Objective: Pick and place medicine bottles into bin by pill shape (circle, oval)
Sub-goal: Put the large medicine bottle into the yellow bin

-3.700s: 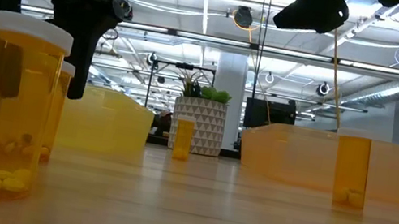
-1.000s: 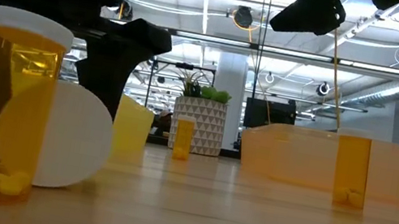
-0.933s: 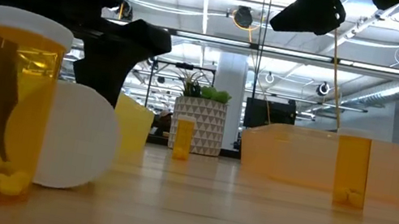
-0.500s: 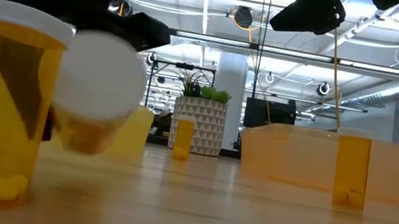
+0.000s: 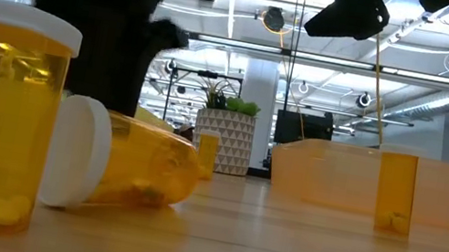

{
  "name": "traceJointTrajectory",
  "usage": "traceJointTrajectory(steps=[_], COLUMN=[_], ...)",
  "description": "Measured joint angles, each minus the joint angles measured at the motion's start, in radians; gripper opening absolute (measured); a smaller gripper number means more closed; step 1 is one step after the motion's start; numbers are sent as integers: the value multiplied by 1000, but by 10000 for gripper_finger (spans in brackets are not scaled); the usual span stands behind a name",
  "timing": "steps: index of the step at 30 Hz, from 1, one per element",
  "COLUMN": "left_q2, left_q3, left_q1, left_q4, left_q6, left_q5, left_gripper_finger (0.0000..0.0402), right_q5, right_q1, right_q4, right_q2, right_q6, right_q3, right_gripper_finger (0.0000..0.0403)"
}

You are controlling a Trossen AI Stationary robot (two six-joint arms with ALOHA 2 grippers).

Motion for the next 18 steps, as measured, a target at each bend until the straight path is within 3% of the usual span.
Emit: traceJointTrajectory(steps=[5,11,18], left_q2=[-104,-209,-262], left_q3=[2,2,0], left_q1=[-5,-94,-182], left_q4=[-58,-217,-298], left_q6=[-191,-350,-460], left_q5=[-50,-294,-431], left_gripper_finger=[109,106,106], right_q5=[-6,-152,-210], right_q1=[0,-31,-83], right_q4=[36,287,383], right_q2=[20,137,244], right_q6=[34,-101,-181], right_q3=[0,0,5], right_gripper_finger=[350,320,286])
